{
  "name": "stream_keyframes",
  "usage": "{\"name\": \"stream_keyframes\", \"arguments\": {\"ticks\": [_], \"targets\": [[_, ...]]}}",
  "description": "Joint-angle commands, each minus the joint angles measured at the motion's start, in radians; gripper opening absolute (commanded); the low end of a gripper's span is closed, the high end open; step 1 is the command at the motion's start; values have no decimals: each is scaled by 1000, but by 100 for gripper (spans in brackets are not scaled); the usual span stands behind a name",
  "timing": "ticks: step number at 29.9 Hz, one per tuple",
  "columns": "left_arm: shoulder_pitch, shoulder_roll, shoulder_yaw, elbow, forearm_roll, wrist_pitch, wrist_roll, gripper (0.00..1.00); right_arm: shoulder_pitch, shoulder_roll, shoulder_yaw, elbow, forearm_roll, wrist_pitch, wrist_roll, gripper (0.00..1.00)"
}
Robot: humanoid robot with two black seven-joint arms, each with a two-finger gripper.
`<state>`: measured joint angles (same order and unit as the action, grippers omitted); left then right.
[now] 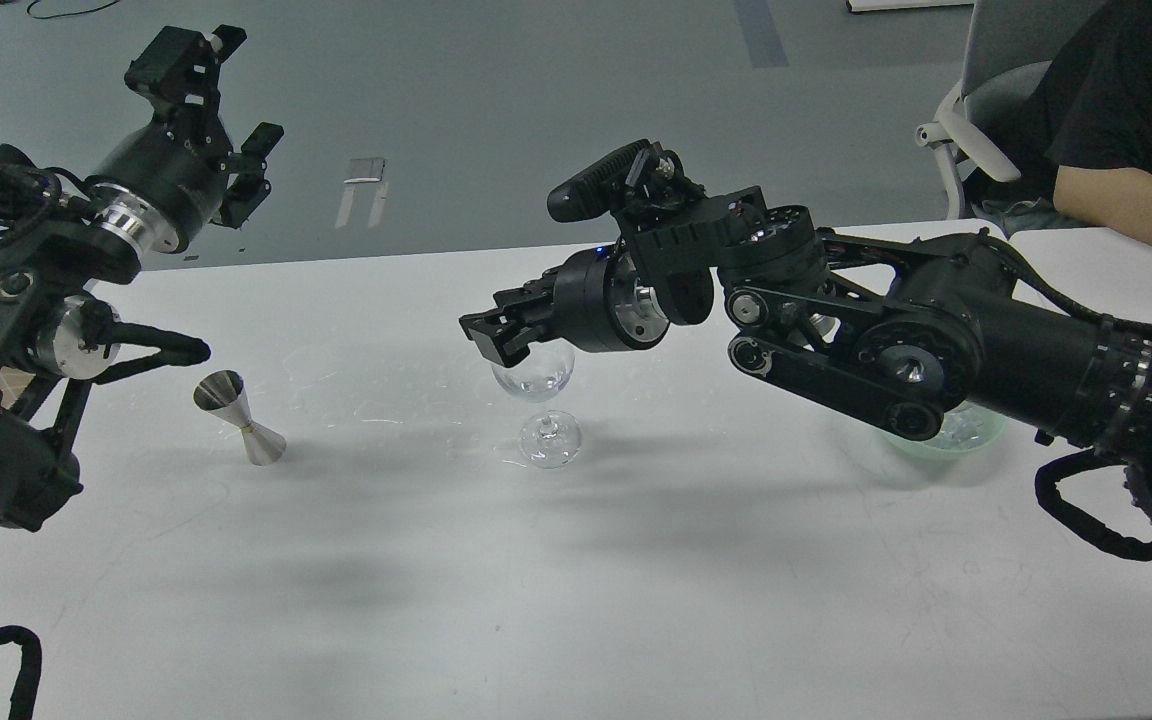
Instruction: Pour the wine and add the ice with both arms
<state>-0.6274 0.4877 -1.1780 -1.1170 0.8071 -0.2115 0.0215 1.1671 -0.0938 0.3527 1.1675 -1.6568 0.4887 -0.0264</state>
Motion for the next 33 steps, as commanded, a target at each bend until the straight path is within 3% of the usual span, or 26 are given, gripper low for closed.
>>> {"name": "stream_keyframes", "arguments": {"ticks": [1,18,27,28,32,33], "targets": [[0,0,0,0,1,0,0,98,3,2,0,0,0,0,-3,47],[-2,3,0,0,1,0,2,98,43,-7,9,8,12,0,-3,47],[0,2,0,0,0,0,5,98,146,-29,127,8,38,0,-1,55],[0,2,0,0,1,0,5,98,155,-30,146,5,48,0,-1,58],[2,-3,0,2,-2,0,5,98,206,-75,245,-34,104,0,-1,96],[2,-3,0,2,-3,1,5,98,209,-76,267,-46,107,0,-1,97]]}}
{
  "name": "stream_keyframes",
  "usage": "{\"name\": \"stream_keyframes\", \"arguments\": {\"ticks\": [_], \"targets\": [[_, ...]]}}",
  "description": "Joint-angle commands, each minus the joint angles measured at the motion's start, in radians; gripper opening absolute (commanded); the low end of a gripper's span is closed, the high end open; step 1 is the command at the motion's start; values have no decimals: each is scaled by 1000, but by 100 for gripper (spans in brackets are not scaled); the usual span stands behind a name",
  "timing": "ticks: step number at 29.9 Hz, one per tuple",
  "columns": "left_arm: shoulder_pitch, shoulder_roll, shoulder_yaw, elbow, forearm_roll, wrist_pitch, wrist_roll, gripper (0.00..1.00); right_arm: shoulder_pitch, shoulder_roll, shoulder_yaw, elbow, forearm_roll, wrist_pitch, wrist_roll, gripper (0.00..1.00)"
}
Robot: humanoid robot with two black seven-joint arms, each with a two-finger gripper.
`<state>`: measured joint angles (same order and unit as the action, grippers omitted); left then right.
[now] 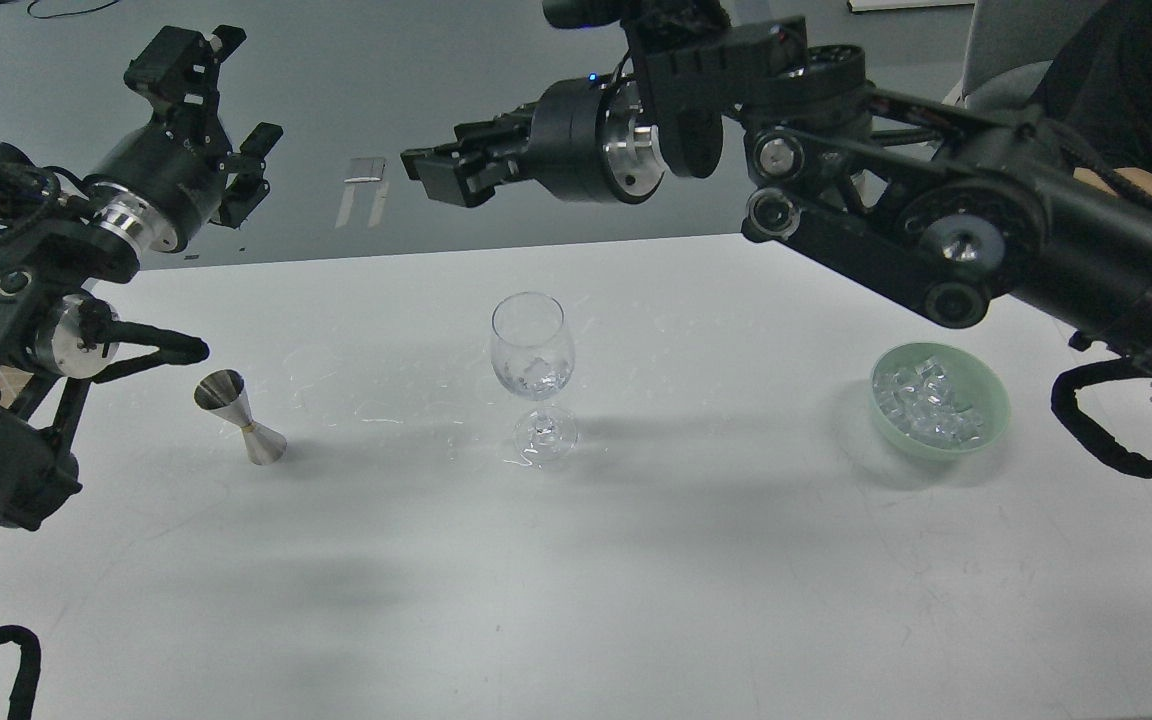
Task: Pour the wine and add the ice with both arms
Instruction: 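Withdraw the right arm up and away from the glass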
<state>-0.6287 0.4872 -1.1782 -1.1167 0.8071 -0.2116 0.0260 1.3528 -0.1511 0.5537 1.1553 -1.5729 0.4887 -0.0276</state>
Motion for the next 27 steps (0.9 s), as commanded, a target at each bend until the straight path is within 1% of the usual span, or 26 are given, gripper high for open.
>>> {"name": "stream_keyframes", "arguments": {"ticks": [1,2,6,7,10,12,13,15,17,19,21,22,25,27], "targets": [[3,-2,0,3,-3,1,0,98,23,-21,90,-46,27,0,0,98],[1,-7,0,6,-8,1,-1,98,23,-22,139,-78,27,0,0,100],[1,-29,0,15,-17,6,-3,98,16,-30,277,-177,28,0,0,100],[1,-30,0,17,-19,8,-11,98,8,-30,323,-206,27,0,0,100],[1,-33,-3,20,-22,11,-12,98,-32,-24,411,-278,40,0,1,100],[1,-48,-4,41,-43,11,-12,98,-89,-22,482,-290,80,0,1,100],[-2,-70,-4,79,-69,11,-14,98,-130,-19,523,-289,120,0,3,100],[-9,-93,-3,115,-103,15,-15,98,-165,-18,557,-287,169,0,6,100],[-13,-114,-8,141,-152,21,-15,98,-202,-15,574,-293,250,-85,5,100],[-13,-119,-12,150,-199,38,-21,98,-243,-15,572,-295,342,-247,2,100],[-13,-124,-15,158,-212,44,-41,98,-265,-10,572,-295,391,-315,1,100],[-16,-125,-15,178,-223,47,-69,98,-282,-1,572,-296,443,-361,1,100],[-45,-147,-11,250,-226,47,-123,98,-311,1,572,-308,562,-378,1,100],[-63,-145,-5,280,-226,47,-127,98,-328,13,584,-345,649,-384,9,100]]}}
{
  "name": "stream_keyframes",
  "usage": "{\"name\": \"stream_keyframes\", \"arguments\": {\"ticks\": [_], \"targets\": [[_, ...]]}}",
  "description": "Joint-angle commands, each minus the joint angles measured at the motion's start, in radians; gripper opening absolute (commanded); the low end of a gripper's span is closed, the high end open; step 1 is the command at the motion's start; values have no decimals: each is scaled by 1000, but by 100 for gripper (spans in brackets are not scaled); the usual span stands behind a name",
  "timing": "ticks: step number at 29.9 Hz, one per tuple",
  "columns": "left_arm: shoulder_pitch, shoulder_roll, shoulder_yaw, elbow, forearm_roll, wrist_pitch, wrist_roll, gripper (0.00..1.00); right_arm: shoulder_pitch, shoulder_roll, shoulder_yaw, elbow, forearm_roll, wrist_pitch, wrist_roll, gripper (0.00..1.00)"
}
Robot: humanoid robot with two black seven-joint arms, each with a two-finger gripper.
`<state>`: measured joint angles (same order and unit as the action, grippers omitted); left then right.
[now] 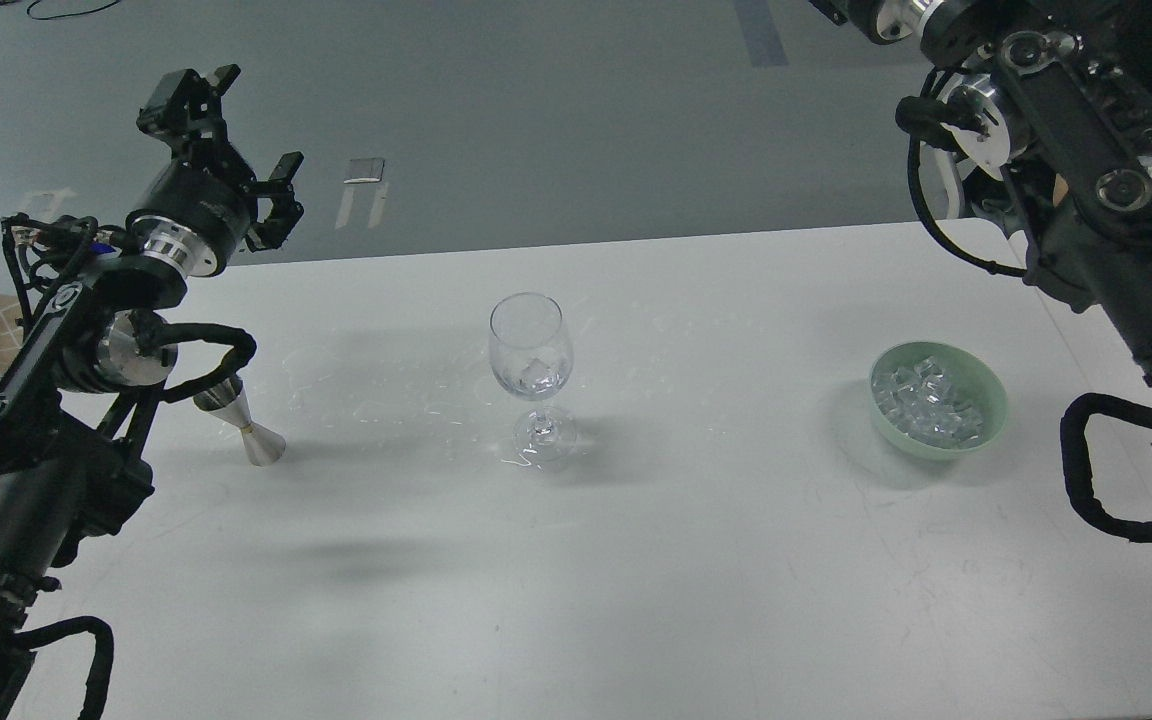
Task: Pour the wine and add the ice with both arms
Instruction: 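Withdraw the right arm up and away from the glass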
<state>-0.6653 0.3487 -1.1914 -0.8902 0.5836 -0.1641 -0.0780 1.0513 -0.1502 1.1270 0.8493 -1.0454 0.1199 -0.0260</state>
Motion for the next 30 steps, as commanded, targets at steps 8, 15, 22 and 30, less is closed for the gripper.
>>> {"name": "stream_keyframes", "arguments": {"ticks": [8,15,22,30], "targets": [[-37,-57,10,117,-44,-32,-31,98,-134,83,34,-64,393,-29,15,98],[-39,-74,10,119,-146,-41,-130,98,-189,138,80,-65,443,10,115,99],[-30,-77,13,119,-172,-145,-192,98,-231,150,178,-128,447,226,126,100],[-39,-79,13,194,-176,-298,-187,98,-232,150,194,-196,521,349,185,100]]}}
